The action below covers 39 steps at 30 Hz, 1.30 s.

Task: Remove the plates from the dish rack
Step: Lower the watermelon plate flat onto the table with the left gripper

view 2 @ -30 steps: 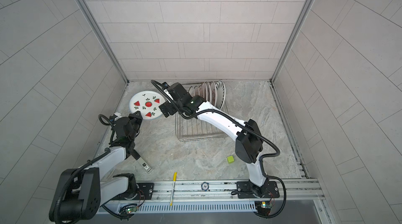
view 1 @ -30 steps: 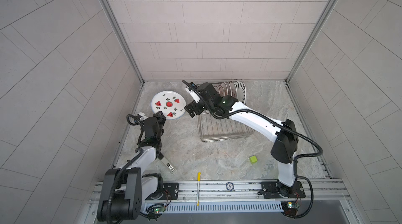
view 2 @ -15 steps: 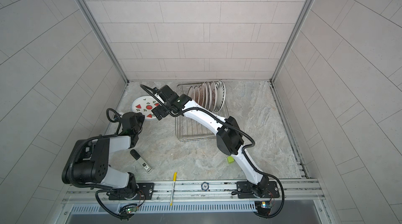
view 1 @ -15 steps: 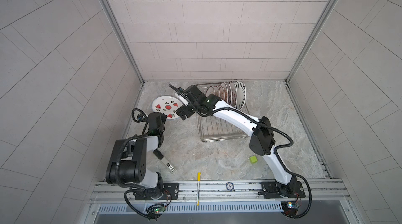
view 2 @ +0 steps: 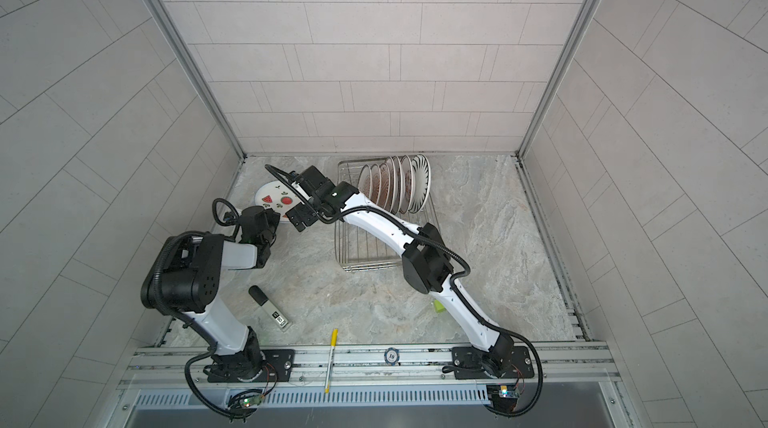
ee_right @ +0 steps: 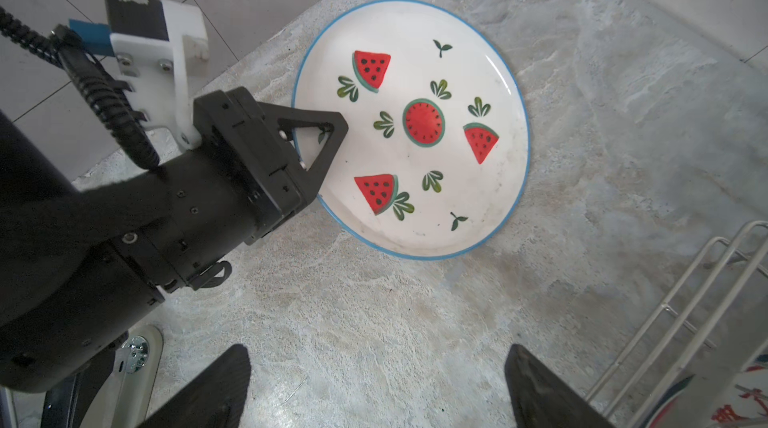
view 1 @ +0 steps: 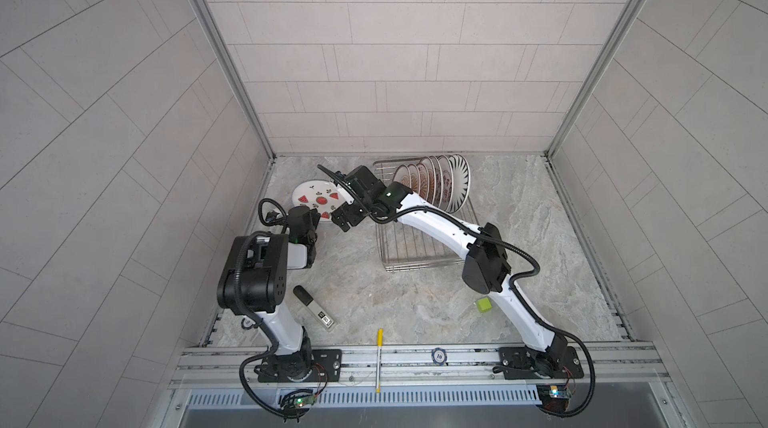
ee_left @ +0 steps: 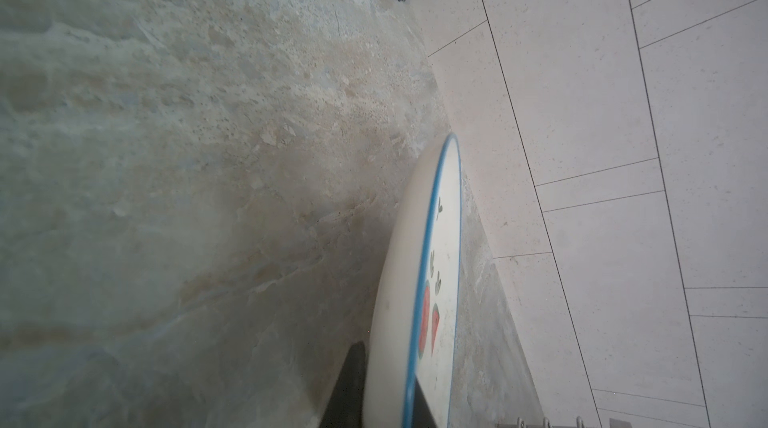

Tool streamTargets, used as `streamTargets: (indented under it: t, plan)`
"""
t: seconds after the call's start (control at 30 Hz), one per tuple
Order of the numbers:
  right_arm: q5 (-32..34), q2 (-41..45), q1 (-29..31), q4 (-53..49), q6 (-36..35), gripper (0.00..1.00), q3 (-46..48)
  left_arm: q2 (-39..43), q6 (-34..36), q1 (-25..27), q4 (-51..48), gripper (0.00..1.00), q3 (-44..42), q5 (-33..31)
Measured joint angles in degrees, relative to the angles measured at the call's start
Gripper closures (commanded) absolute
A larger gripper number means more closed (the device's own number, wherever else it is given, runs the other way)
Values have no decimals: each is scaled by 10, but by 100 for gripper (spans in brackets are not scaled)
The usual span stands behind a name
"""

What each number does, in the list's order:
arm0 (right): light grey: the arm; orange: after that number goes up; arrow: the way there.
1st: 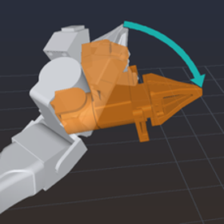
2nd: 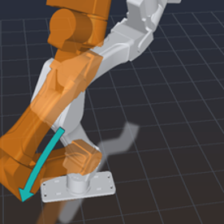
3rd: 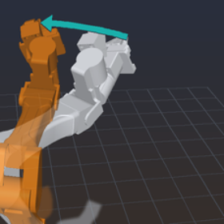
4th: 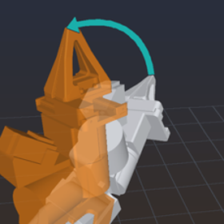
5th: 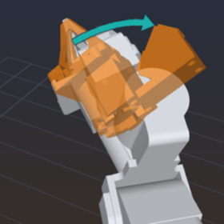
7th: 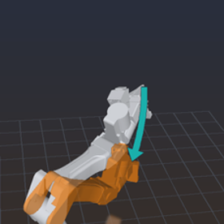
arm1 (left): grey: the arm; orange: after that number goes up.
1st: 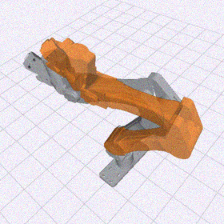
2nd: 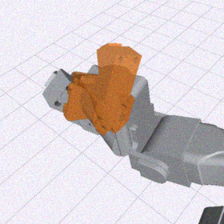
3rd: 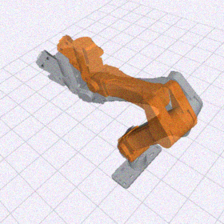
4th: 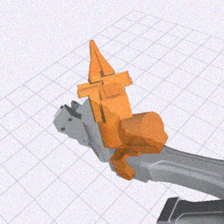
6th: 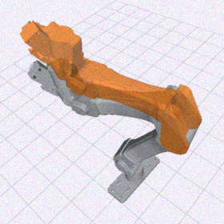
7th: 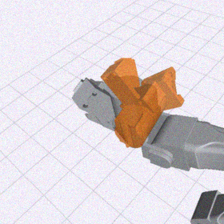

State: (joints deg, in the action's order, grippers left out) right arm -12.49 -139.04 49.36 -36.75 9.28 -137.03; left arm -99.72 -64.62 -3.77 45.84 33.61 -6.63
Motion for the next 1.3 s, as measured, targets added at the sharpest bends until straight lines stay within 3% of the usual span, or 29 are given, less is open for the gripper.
streamTargets:
  t: [0.3,1.3]
  plan:
    - [-1,-24,-7,12,2,2,-15,-56,-6,-7,32,74,35,-3]
    - [13,-56,-10,30,15,3,-45,-101,14,-19,5,45,66,-2]
